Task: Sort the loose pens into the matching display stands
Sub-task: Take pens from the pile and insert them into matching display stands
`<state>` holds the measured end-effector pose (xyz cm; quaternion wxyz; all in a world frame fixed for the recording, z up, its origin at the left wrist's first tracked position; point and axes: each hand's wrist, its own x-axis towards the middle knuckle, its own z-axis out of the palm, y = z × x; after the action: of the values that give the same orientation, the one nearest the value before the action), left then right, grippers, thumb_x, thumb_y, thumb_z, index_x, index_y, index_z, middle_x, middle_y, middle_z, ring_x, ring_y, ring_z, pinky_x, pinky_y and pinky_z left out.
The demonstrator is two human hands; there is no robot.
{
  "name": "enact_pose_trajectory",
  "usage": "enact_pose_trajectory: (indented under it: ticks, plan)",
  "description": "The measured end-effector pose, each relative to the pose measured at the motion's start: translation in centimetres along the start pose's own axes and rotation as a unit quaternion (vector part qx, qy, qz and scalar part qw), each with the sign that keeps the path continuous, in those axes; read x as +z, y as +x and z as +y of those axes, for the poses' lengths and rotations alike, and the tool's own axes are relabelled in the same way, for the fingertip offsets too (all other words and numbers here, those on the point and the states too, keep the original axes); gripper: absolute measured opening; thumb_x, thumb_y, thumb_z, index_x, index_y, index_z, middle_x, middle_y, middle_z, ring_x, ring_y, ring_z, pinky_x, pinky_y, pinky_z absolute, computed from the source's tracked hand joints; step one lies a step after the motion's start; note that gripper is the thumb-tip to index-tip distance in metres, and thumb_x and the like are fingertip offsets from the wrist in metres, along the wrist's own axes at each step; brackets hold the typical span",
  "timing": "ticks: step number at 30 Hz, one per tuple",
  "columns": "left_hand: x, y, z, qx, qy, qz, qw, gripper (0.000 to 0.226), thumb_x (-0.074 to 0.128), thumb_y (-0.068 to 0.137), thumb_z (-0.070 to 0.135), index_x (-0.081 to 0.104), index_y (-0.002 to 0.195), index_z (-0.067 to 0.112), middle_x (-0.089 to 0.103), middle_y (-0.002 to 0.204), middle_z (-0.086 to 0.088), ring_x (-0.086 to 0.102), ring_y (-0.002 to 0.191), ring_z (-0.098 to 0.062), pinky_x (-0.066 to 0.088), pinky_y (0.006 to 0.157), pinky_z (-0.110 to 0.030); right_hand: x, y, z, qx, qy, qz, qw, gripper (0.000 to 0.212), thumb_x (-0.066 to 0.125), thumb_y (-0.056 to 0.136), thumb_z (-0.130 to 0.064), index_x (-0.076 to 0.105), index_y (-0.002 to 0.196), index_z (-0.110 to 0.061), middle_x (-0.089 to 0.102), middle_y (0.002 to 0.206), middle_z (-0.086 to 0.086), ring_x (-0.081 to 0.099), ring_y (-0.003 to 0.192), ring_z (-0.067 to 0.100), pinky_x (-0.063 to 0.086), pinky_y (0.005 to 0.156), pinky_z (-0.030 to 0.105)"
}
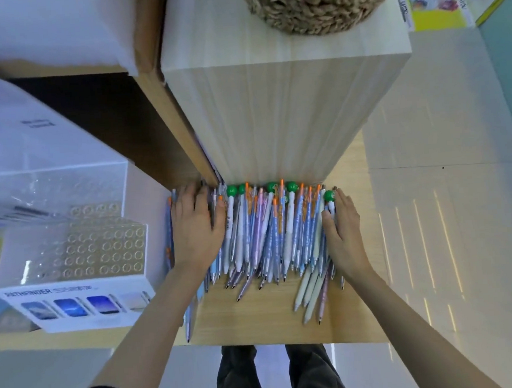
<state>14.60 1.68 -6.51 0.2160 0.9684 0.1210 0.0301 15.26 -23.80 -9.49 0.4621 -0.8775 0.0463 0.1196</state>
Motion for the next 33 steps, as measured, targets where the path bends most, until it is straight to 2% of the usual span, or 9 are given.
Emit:
enact_pose_trajectory:
  ticks: [3,10,13,15,18,21,24,28,33]
  plan:
    - [-2.3,-2.3,1.2,-0.013,-0.06,0.035,0.997,0.036,0.046,0.096,0.02,0.052,0.127,0.002,0.046,0.138,-0.015,0.039,0.13,-0.027,0.026,0.108,-0.03,-1.0,-0.3,-0.1,0.012,0.037,-0.007,0.999,0.059,0.033,0.101,-0.043,0.012,0.153,-0.024,0.009,0.159,-0.011,0.004,0.145,0.004,0.006,0.118,0.029]
    - [-3.6,-14.1,0.2,-0.133,-0.17,0.086,0.973,0.021,0.053,0.091,-0.003,0.056,0.111,0.001,0.051,0.112,-0.005,0.046,0.102,-0.002,0.028,0.085,0.004,-1.6,-2.5,0.2,0.02,0.073,-0.017,0.997,0.069,0.038,0.092,-0.054,0.016,0.152,-0.027,0.009,0.159,-0.012,0.01,0.144,0.005,0.014,0.116,0.033]
    - [-2.7,-17.4,-0.4,-0.248,-0.167,0.065,0.952,0.023,0.059,0.092,0.011,0.055,0.113,0.005,0.048,0.104,0.002,0.047,0.093,-0.005,0.034,0.075,-0.008,-1.8,-3.3,0.6,0.019,0.096,-0.007,0.995,0.061,0.045,0.092,-0.044,0.026,0.147,-0.029,0.028,0.152,-0.007,0.026,0.14,0.013,0.024,0.116,0.043]
    - [-1.8,-18.1,-1.2,-0.281,-0.137,0.04,0.949,0.029,0.06,0.092,0.018,0.054,0.117,0.007,0.047,0.107,0.003,0.048,0.097,-0.011,0.038,0.077,-0.02,-1.8,-3.9,0.5,0.013,0.111,0.001,0.994,0.041,0.049,0.093,-0.028,0.038,0.13,-0.044,0.046,0.129,-0.017,0.041,0.125,0.013,0.035,0.107,0.042]
    - [-0.9,-17.7,-1.6,-0.308,-0.124,0.031,0.943,0.035,0.06,0.092,0.017,0.054,0.124,0.006,0.049,0.113,-0.004,0.049,0.097,-0.014,0.044,0.08,-0.029,-1.6,-4.4,-0.1,0.006,0.113,0.001,0.994,0.052,0.049,0.094,-0.011,0.037,0.113,-0.058,0.046,0.112,-0.027,0.045,0.113,0.007,0.037,0.099,0.035]
    - [-0.1,-17.2,-1.1,-0.327,-0.113,0.044,0.937,0.04,0.061,0.091,0.016,0.052,0.128,0.007,0.046,0.119,-0.011,0.055,0.098,-0.023,0.046,0.082,-0.034,-1.3,-4.3,0.2,0.008,0.117,0.003,0.993,0.046,0.05,0.092,-0.013,0.039,0.128,-0.041,0.047,0.126,-0.007,0.044,0.121,0.014,0.039,0.102,0.039]
    - [0.6,-17.0,-0.9,-0.339,-0.124,0.06,0.931,0.034,0.059,0.092,0.015,0.052,0.123,0.002,0.044,0.116,-0.014,0.053,0.094,-0.027,0.044,0.077,-0.031,-0.9,-4.2,0.5,0.045,0.115,0.004,0.992,0.063,0.05,0.094,-0.014,0.022,0.148,-0.028,0.032,0.148,-0.004,0.033,0.134,0.016,0.031,0.112,0.043]
    - [1.0,-17.0,-0.6,-0.331,-0.104,0.047,0.937,0.014,0.045,0.098,0.009,0.05,0.104,-0.002,0.048,0.098,-0.019,0.047,0.079,-0.027,0.035,0.063,-0.035,-0.9,-4.3,0.6,0.04,0.116,-0.003,0.992,0.065,0.05,0.094,-0.013,0.018,0.149,-0.028,0.03,0.148,-0.006,0.032,0.133,0.014,0.031,0.113,0.044]
    - [0.3,-18.5,-0.4,-0.352,-0.156,-0.031,0.922,0.02,0.032,0.103,0.025,0.04,0.097,0.009,0.054,0.077,-0.005,0.053,0.068,-0.024,0.042,0.057,-0.036,-1.2,-4.3,0.6,0.038,0.116,-0.014,0.992,0.066,0.049,0.095,-0.013,0.017,0.151,-0.026,0.029,0.149,-0.005,0.031,0.133,0.013,0.03,0.112,0.04]
